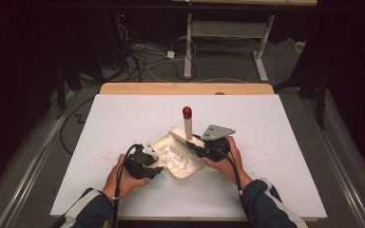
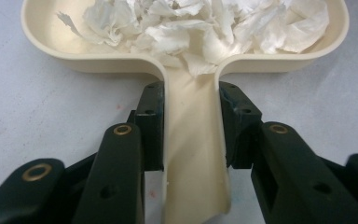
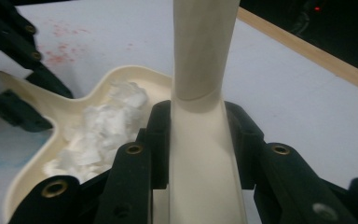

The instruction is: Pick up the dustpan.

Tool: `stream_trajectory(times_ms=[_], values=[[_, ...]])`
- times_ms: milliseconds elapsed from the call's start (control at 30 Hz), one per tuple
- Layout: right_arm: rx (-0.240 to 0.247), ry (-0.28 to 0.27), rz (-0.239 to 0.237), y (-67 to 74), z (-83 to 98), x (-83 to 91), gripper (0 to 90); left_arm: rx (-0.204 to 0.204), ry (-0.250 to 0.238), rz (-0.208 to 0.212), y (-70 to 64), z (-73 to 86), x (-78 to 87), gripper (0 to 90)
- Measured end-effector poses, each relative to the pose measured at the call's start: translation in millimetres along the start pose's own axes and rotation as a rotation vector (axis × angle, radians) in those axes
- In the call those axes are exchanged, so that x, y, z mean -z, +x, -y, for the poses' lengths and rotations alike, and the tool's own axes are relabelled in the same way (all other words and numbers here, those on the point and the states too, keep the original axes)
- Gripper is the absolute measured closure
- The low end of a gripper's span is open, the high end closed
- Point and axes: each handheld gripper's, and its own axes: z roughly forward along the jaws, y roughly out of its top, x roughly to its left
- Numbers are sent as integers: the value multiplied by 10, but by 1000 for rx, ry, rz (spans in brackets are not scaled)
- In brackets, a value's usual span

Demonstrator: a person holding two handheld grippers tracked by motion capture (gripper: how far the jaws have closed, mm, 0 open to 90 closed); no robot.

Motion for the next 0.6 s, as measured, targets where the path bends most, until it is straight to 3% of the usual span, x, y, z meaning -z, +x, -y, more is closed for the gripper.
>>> stream_trajectory(times_ms=[133,233,367,600], values=[[4,-21,-55,25,-43,62,678,-1,0,-3,-4,-2,2,638],[21,-39,-46,50,-96,135,678,0,-2,-2,-2,0,7,638],[-6,-83,-49,33,-153,250,677,5,-13,-6,4,1,23,637],[-49,-107,-17,-29,-206,408,677,11,-23,-8,7,5,48,638]])
